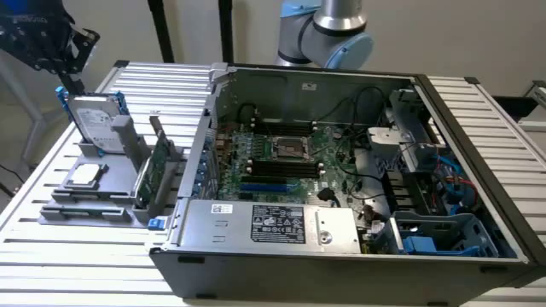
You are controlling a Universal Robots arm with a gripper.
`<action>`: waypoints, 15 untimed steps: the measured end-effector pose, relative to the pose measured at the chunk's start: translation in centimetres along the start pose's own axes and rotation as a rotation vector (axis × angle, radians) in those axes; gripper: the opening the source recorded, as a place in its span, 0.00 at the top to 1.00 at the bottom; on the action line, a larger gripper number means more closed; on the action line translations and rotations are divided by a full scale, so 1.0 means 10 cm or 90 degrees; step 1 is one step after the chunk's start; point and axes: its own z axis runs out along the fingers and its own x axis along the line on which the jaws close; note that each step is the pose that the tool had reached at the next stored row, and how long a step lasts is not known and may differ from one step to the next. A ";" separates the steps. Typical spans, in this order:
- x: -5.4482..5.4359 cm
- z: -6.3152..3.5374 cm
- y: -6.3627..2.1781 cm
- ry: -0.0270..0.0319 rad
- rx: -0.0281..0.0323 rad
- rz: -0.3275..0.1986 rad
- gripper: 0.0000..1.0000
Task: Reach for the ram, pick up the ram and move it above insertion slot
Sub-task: 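Reach for the ram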
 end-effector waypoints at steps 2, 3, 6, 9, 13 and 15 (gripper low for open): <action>0.00 -0.001 0.000 0.0000 0.0000 0.000 0.89; 0.00 -0.001 0.000 0.0000 0.0000 0.000 0.89; 0.00 -0.002 0.000 0.0000 0.0000 0.000 0.89; 0.00 -0.003 0.000 0.0000 0.0000 0.000 0.89; 0.00 -0.007 -0.009 0.0003 0.0002 0.000 0.89; 0.00 -0.003 -0.058 0.0001 0.0001 0.000 0.89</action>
